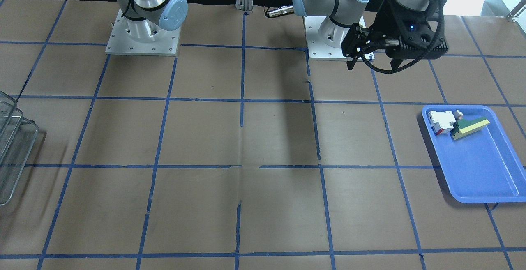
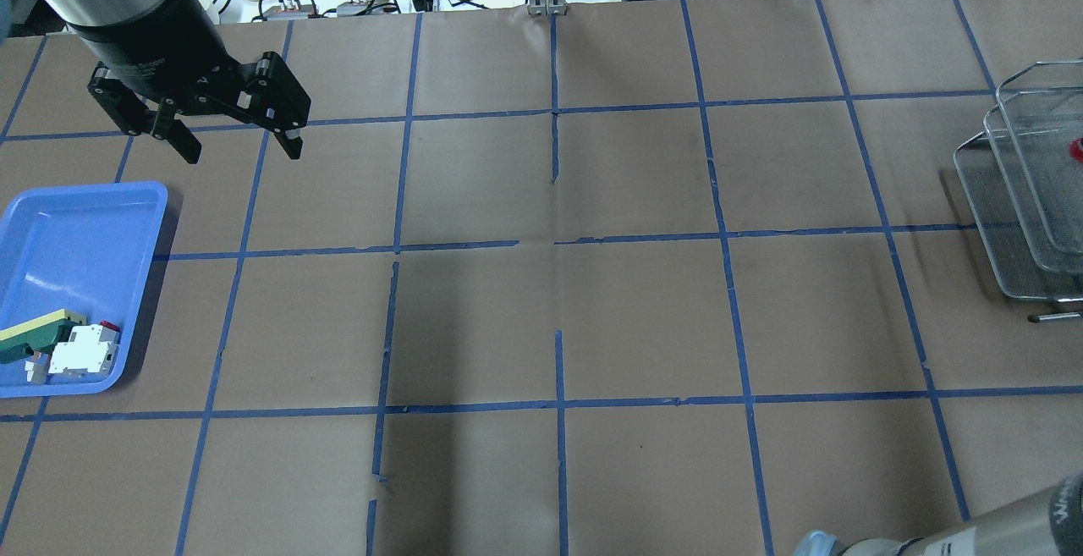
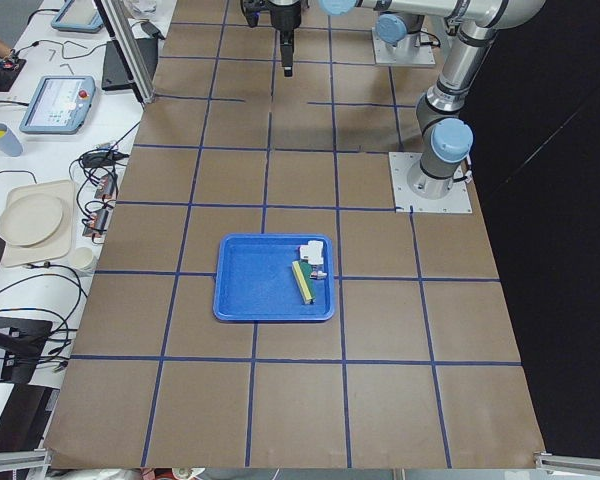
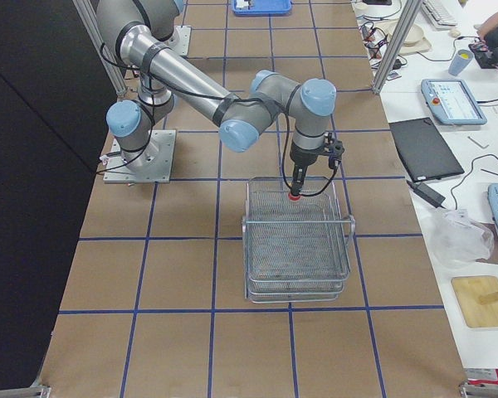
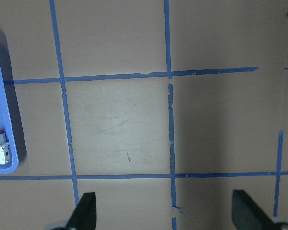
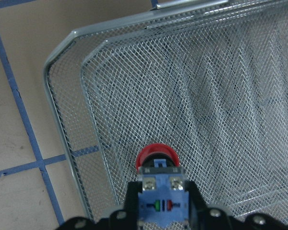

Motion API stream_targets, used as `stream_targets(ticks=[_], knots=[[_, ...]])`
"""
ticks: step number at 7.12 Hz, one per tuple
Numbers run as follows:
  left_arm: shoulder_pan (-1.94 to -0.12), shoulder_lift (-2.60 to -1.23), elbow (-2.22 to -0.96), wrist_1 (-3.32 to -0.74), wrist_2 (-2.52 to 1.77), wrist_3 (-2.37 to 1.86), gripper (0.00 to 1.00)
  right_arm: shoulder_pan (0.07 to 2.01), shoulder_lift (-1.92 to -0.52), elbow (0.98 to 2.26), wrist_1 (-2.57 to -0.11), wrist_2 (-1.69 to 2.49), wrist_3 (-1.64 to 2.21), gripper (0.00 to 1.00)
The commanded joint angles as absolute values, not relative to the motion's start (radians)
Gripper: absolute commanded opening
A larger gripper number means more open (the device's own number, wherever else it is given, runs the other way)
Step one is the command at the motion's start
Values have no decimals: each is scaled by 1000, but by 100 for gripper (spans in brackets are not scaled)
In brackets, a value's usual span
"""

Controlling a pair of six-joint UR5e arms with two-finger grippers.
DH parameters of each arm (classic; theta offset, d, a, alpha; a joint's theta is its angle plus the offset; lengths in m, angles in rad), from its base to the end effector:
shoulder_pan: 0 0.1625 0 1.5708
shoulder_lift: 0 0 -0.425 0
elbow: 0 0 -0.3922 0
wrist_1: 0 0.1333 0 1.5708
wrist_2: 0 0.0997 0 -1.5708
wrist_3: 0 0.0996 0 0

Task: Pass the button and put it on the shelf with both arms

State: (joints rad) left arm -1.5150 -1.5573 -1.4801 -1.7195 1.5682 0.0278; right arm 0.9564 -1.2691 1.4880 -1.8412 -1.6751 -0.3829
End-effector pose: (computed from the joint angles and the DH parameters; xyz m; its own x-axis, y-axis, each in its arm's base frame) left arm -0.1066 -0.4862 0.5243 -0.9996 -0.0281 0.0038 -0.0279 0.9986 0.0444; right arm -0.2534 -0.5724 0.3893 -0.9661 0.2310 0.1157 0.2315 0.9728 -0.0089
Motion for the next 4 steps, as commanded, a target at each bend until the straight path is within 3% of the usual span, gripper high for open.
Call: stream_targets(ticks=[1, 4], knots=[[-1500, -1543, -1470, -1704, 1552, 23, 100, 953, -1266, 1486, -1833, -1683, -382, 100], [-1502, -1548, -1477, -1663, 1555, 25, 100, 959, -1377, 1474, -1694, -1681, -383, 100]])
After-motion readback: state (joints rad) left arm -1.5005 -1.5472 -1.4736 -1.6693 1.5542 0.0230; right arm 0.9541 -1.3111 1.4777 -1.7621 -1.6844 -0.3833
